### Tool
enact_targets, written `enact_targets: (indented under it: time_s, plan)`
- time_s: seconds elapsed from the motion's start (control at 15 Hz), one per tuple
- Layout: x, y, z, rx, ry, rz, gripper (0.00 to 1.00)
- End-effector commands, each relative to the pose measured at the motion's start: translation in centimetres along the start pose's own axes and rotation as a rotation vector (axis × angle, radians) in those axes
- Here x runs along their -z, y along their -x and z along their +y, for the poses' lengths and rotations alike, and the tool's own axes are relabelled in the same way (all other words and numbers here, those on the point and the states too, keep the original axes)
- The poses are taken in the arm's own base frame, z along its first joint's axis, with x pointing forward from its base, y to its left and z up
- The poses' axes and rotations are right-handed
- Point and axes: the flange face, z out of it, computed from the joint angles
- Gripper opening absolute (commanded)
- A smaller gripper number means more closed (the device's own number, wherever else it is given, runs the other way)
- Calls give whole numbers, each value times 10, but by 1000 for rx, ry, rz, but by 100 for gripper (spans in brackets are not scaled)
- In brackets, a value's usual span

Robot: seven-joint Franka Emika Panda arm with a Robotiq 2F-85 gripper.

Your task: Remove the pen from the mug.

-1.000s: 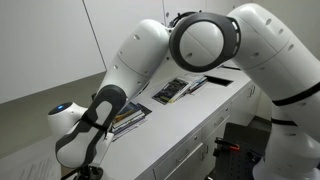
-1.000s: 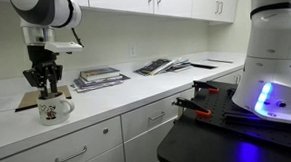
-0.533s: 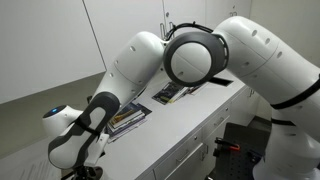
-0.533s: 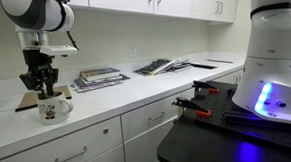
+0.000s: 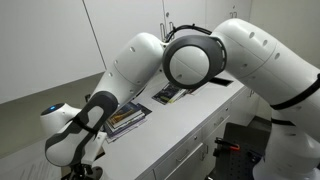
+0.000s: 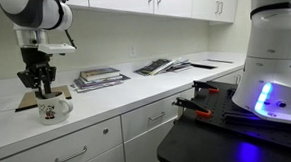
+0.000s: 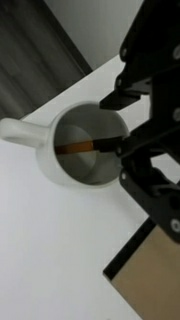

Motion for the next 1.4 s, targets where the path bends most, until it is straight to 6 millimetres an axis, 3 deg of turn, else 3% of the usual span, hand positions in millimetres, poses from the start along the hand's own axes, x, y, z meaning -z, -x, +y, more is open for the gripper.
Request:
enact_targets:
  time_s: [0.0, 0.27, 0.33, 0.4, 0.53, 0.67, 0.8, 0.93, 1.33]
  plan:
    - [0, -3, 5, -1, -12, -24, 45]
    - [-19, -2, 11, -6, -15, -55, 31]
    - [-27, -2, 11, -7, -16, -59, 22]
    - [-34, -3, 11, -3, -16, -60, 25]
    - [-47, -4, 12, 5, -4, -47, 14]
    - [-54, -5, 12, 14, 4, -31, 15]
    - [-50, -9, 10, 22, 8, -14, 4]
    - [-46, -9, 9, 41, -6, -1, 4]
    - [-5, -11, 0, 84, -13, 37, 4]
